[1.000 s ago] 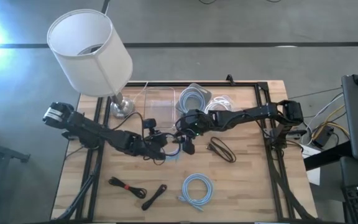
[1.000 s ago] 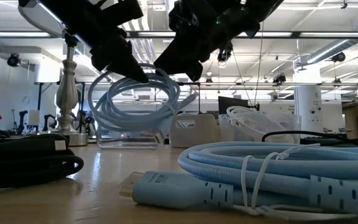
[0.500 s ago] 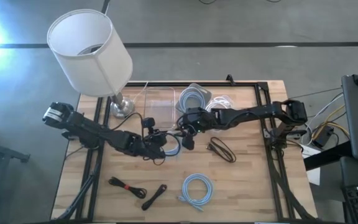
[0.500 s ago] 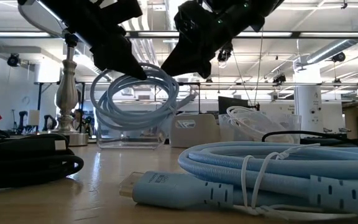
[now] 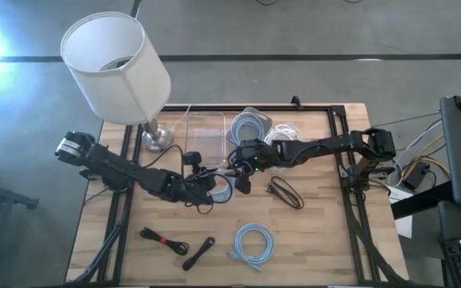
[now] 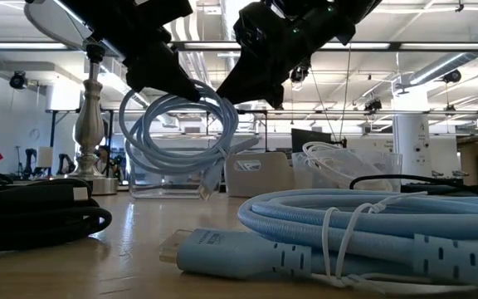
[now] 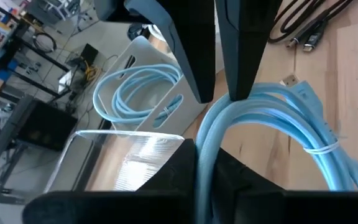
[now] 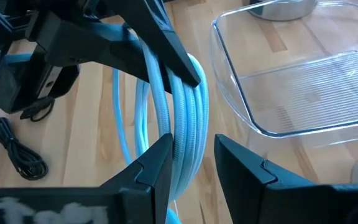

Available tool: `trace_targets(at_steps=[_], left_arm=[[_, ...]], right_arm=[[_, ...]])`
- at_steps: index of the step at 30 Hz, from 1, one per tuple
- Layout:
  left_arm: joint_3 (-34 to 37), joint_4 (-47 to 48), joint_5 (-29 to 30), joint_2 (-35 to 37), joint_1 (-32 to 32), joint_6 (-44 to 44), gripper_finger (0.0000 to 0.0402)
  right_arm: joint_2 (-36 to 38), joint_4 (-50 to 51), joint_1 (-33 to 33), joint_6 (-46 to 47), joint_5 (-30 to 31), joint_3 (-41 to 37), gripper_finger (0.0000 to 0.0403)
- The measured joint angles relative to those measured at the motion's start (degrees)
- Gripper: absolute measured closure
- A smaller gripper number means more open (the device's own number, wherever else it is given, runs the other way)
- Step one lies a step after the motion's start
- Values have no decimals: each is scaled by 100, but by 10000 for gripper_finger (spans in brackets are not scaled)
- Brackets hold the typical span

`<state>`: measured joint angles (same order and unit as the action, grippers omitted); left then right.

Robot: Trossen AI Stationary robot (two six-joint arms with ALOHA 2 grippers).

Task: Sort HDMI cables
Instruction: Put the top blue HDMI cable into the gray bin

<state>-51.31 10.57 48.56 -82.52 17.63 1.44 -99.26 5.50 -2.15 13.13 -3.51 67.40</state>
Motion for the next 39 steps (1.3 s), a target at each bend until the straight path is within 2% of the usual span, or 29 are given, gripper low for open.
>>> trace_targets(at_steps=[6, 11, 15, 24, 32, 39], left_arm=[[0, -68, 66, 0, 14, 82, 372], [2, -320, 89, 0, 87, 692, 377], [2, -570, 103, -7, 124, 1075, 375], [2, -550, 56, -7, 124, 897, 371], [-15, -617, 26, 4, 129, 498, 347], [-24, -647, 57, 11, 129, 159, 311]], right_arm=[[0, -12, 0, -70, -136, -7, 284], [-2, -10, 4, -175, -175, -13, 286], [0, 28, 7, -346, -208, -13, 306], [-11, 30, 7, -515, -171, -13, 379], [214, 470, 5, -422, -101, -20, 379], [503, 980, 2, -399, -101, -25, 379]])
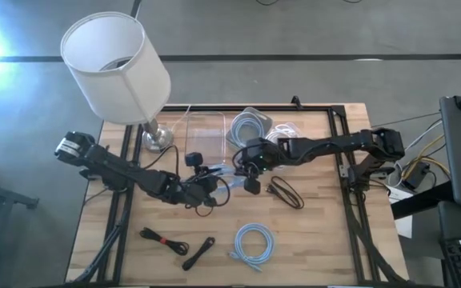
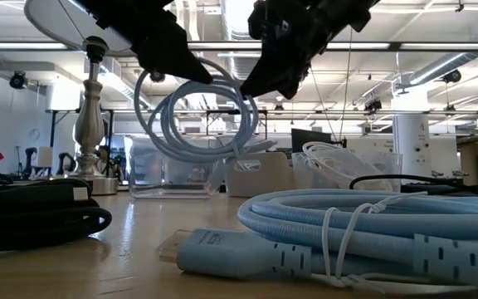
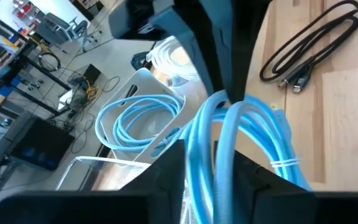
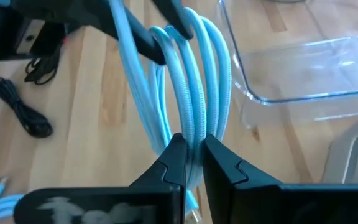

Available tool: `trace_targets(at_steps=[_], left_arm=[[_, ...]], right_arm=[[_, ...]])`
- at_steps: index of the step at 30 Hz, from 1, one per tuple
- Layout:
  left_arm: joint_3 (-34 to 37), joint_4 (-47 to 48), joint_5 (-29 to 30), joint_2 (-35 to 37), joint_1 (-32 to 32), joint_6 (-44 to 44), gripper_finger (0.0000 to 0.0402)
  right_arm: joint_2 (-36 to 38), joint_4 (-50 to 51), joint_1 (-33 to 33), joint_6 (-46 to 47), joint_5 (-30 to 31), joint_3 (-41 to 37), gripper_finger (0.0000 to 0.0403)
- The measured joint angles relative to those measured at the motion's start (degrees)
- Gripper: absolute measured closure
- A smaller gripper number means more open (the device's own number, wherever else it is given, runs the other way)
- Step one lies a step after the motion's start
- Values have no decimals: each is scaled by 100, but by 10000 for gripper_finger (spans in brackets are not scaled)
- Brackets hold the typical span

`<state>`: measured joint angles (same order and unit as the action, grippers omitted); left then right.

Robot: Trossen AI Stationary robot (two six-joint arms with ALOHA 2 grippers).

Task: Sort HDMI cables
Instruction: Put the top blue HDMI cable into the gray bin

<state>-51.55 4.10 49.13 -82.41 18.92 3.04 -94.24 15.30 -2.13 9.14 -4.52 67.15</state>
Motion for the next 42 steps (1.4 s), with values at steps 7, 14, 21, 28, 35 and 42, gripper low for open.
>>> trace_targets(at_steps=[7, 14, 21, 28, 35, 42], left_arm=[[4, 42, -18, -2, -4, -193, 270], [11, 46, -1, -2, -4, -320, 246], [15, 59, -3, -2, -4, -471, 223], [20, 64, -5, -2, -9, -430, 209], [20, -197, -19, -2, -9, -151, 208], [17, -301, -37, -4, -4, 12, 209]], right_arm=[[119, 813, 0, 254, 20, 7, 379], [287, 981, 0, 294, 252, 9, 379], [310, 810, 0, 294, 490, 7, 379], [310, 580, 26, 614, 499, 0, 379], [310, 564, 35, 712, 497, -128, 379], [313, 1042, 37, 880, 497, -218, 378]])
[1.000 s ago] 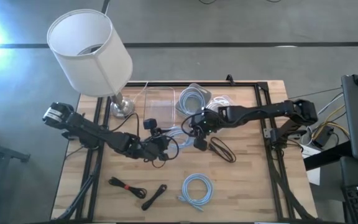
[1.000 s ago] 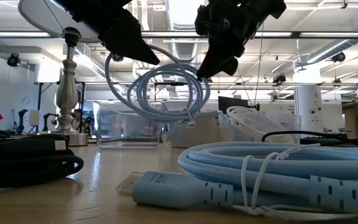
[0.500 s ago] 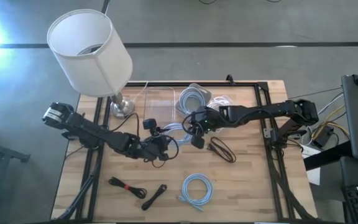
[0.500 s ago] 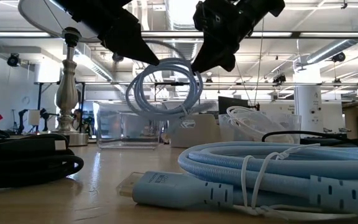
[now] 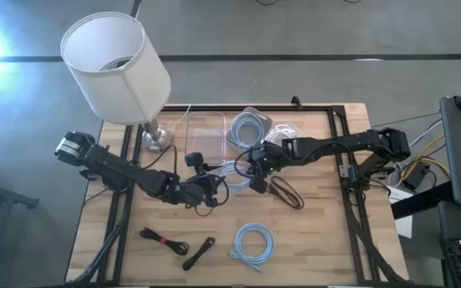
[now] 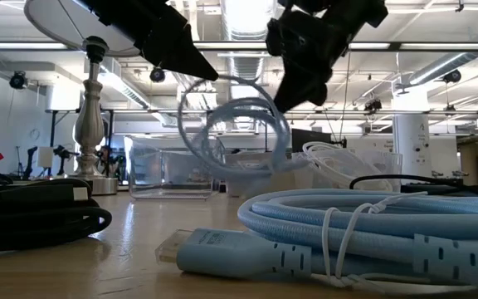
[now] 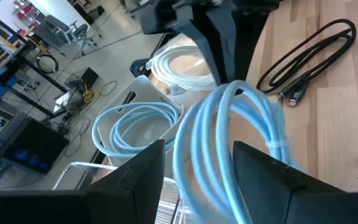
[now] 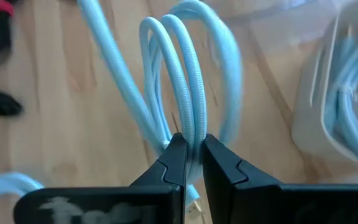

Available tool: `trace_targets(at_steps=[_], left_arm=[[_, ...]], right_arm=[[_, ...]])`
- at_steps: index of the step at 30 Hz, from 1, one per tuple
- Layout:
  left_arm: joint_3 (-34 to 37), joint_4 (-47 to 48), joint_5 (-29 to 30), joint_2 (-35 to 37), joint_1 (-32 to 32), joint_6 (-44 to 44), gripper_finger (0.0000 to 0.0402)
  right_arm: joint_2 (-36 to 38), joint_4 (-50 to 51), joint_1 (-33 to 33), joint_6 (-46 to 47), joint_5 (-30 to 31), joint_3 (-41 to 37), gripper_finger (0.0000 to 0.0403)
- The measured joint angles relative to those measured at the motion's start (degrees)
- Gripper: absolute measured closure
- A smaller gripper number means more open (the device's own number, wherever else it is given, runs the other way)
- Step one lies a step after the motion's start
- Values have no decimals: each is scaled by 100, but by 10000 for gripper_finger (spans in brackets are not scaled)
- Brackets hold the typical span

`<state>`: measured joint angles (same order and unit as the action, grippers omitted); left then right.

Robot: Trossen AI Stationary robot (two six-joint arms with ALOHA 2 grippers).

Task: Sort HDMI cables
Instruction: Put the top blue HDMI cable into the gray bin

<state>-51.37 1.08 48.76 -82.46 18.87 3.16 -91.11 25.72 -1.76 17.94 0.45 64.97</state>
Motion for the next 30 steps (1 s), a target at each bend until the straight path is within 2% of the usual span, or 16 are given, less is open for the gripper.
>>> trace_targets(at_steps=[5, 10, 13, 17, 22, 25, 28, 30], left_arm=[[2, 0, -1, 0, 0, -7, 211], [6, 49, -3, 0, 0, 23, 211], [7, 132, -1, -2, 0, 42, 211], [7, 153, -3, -2, -2, 157, 211], [7, 151, -3, -2, -7, 175, 211], [7, 152, -3, -2, -7, 175, 211], [7, 153, -3, -2, -7, 175, 211], [7, 153, -3, -2, -7, 175, 211]], right_arm=[[87, 718, -2, -24, -4, 118, 378], [468, 1063, -20, -441, 16, 354, 378], [777, 1375, -119, -906, 425, 516, 378], [1109, 1603, -526, -1482, 1059, 676, 378], [1226, 1480, -1369, -2119, 1101, 861, 378], [1125, 1132, -1912, -2469, 677, 896, 378], [891, 798, -2399, -2737, -469, 894, 378], [693, 691, -2618, -2732, -994, 894, 378]])
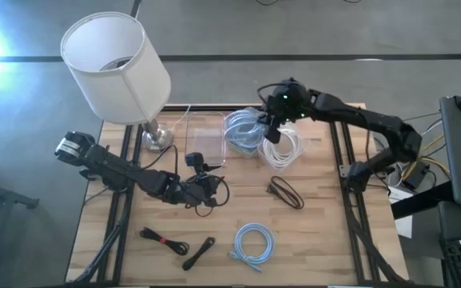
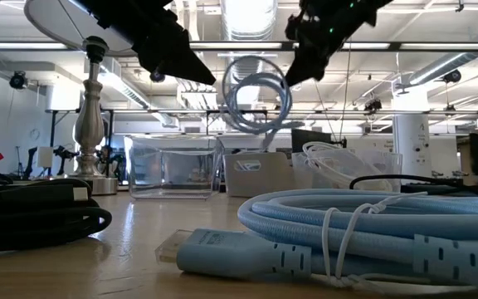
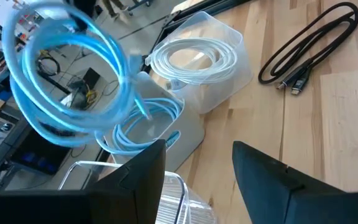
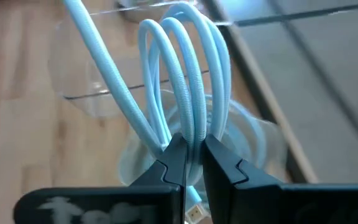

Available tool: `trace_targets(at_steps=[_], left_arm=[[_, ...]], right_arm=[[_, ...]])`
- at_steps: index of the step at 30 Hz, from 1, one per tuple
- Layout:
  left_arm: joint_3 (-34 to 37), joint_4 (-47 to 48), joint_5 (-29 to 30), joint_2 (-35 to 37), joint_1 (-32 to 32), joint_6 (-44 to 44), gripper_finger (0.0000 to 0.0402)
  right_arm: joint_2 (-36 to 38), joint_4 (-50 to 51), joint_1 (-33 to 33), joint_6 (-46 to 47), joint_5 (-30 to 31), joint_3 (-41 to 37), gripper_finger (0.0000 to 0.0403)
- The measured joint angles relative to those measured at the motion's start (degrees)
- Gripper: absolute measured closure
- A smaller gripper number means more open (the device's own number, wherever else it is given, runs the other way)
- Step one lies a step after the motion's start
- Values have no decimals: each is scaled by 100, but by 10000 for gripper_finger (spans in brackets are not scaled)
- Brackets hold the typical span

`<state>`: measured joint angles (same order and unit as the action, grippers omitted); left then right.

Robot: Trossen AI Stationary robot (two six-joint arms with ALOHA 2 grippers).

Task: Sort HDMI cables
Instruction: Put the top blue HDMI cable into the gray bin

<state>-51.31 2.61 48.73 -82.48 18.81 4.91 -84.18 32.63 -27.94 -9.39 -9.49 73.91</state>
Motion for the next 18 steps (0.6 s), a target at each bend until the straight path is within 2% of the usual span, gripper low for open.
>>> trace_targets(at_steps=[7, 18], left_arm=[[0, 0, 0, 0, -4, -7, 211], [0, 0, 0, 0, -4, -13, 211]], right_arm=[[-621, 481, -380, -556, -326, -4, 378], [-1263, -126, -479, -634, -118, 197, 378]])
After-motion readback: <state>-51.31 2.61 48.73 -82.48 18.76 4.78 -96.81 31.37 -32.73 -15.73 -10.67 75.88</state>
